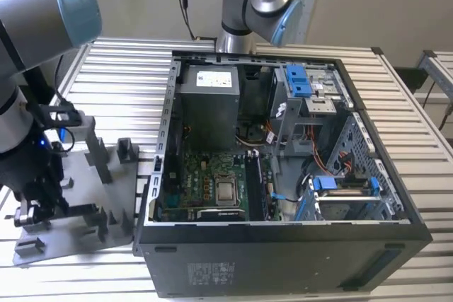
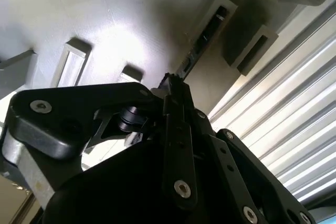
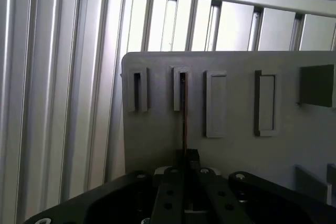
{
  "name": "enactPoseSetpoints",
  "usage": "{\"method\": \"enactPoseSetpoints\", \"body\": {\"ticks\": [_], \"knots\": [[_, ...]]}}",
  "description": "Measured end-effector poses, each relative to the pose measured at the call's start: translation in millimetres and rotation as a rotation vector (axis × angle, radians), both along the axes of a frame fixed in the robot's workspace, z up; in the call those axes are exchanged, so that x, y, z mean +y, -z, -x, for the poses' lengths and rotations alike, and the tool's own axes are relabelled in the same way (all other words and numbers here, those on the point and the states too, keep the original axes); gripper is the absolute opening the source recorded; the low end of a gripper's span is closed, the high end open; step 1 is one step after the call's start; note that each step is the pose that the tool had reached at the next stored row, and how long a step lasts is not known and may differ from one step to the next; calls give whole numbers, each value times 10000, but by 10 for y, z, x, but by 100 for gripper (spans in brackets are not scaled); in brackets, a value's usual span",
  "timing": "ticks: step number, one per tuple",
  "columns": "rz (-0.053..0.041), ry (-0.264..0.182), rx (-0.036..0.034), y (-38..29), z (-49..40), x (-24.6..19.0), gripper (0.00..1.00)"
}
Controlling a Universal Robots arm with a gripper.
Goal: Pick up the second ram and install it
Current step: 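Pick up the second ram and move it above second insertion slot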
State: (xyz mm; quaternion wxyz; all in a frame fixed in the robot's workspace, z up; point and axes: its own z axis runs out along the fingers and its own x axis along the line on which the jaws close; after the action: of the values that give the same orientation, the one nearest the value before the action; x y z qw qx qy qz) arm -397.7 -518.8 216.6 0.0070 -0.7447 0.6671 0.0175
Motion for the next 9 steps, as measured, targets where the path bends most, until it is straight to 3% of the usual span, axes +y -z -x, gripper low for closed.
{"method": "enactPoseSetpoints", "body": {"ticks": [5, 9], "knots": [[-21, 22, 2, -195, 0, 0, 14], [-122, 197, -1, -274, -1, -1, 14]]}}
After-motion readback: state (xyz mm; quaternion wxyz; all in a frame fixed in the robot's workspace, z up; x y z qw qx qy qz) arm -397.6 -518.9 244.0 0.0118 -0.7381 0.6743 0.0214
